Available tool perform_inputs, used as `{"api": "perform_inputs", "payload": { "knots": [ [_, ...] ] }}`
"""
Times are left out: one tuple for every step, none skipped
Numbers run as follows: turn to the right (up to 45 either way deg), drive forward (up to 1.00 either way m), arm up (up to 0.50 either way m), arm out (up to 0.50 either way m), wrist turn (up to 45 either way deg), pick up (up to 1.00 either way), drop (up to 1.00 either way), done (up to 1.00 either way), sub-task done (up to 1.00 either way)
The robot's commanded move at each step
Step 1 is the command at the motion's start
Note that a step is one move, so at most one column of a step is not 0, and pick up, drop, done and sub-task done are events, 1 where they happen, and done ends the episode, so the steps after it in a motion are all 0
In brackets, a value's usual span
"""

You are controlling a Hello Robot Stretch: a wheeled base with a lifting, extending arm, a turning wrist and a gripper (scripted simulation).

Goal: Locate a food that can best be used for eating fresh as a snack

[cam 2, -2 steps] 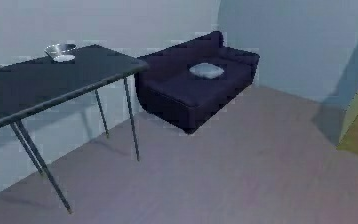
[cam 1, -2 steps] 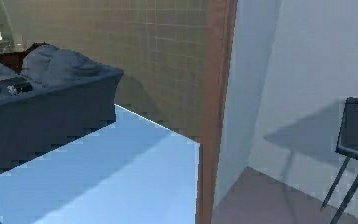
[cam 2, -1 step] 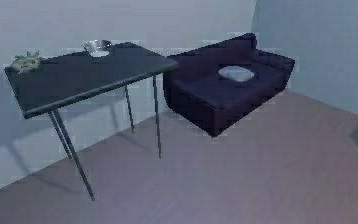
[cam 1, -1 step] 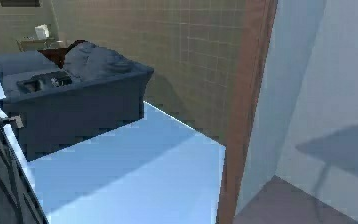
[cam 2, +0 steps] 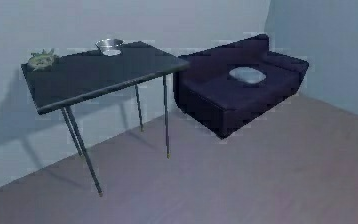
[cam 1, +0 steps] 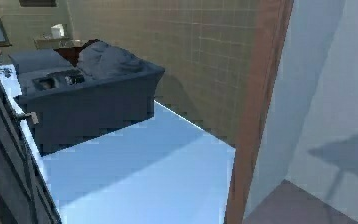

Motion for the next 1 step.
{"api": "perform_inputs", "payload": {
  "knots": [
    [0.0, 0.15, 0.0, 0.0, 0.0, 0.0, 0.0, 0.0, 0.0]
  ]
}}
